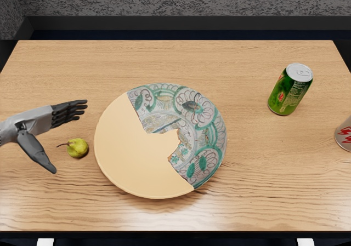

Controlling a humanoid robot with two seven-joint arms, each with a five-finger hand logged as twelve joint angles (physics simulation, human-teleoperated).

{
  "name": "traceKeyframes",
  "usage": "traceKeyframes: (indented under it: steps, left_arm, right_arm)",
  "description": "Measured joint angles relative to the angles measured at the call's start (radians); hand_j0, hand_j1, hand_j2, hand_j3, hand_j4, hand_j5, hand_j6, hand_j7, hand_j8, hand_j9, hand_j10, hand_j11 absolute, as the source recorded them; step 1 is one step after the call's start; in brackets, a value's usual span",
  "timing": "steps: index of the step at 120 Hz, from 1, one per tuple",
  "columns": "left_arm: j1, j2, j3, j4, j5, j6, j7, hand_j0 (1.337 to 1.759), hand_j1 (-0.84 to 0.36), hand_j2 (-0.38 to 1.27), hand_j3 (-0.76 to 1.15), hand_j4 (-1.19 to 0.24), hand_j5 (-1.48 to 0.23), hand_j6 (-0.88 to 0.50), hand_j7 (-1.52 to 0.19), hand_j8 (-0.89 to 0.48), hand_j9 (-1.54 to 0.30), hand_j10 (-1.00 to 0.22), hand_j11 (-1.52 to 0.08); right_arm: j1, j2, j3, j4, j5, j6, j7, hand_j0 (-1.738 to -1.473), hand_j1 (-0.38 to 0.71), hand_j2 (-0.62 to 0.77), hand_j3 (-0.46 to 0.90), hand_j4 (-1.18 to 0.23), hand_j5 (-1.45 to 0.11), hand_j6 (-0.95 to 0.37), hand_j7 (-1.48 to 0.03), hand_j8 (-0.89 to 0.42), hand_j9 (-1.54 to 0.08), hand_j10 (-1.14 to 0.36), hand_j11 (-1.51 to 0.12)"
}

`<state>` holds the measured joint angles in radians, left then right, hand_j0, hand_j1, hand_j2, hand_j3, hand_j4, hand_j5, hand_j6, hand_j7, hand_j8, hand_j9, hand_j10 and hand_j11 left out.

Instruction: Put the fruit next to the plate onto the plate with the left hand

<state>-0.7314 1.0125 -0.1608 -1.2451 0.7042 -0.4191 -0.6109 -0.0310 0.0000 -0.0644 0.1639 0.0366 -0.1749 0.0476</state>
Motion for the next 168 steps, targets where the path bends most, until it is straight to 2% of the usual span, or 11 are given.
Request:
traceKeyframes:
  steps: [23,62,108,168]
  left_arm:
    - [-0.003,-0.036,0.029,0.052,-0.01,0.07,0.0,1.658,0.35,0.0,0.0,0.0,0.0,-0.01,0.0,0.0,0.0,0.0,0.0]
    - [-0.003,-0.064,0.1,0.064,-0.012,0.182,0.0,1.658,0.33,0.01,0.0,-0.02,-0.03,-0.03,-0.03,-0.03,-0.03,-0.02,-0.03]
    - [0.033,-0.054,0.134,0.001,-0.008,0.344,0.0,1.658,0.08,0.05,0.0,-0.23,-0.3,-0.24,-0.3,-0.24,-0.3,-0.23,-0.3]
    - [0.058,-0.056,0.123,-0.008,-0.054,0.381,0.0,1.658,0.02,0.06,0.0,-0.29,-0.37,-0.29,-0.37,-0.29,-0.37,-0.29,-0.37]
  right_arm:
    - [0.0,0.0,0.0,0.0,0.0,0.0,0.0,-1.658,-0.32,0.0,0.0,-0.02,-0.03,-0.02,-0.03,-0.02,-0.03,-0.02,-0.03]
    - [0.0,0.0,0.0,0.0,0.0,0.0,0.0,-1.658,-0.32,0.0,0.0,-0.02,-0.03,-0.02,-0.03,-0.02,-0.03,-0.02,-0.03]
    - [0.0,0.0,0.0,0.0,0.0,0.0,0.0,-1.658,-0.32,0.0,0.0,-0.02,-0.03,-0.02,-0.03,-0.02,-0.03,-0.02,-0.03]
    - [0.0,0.0,0.0,0.0,0.0,0.0,0.0,-1.658,-0.32,0.0,0.0,-0.02,-0.03,-0.02,-0.03,-0.02,-0.03,-0.02,-0.03]
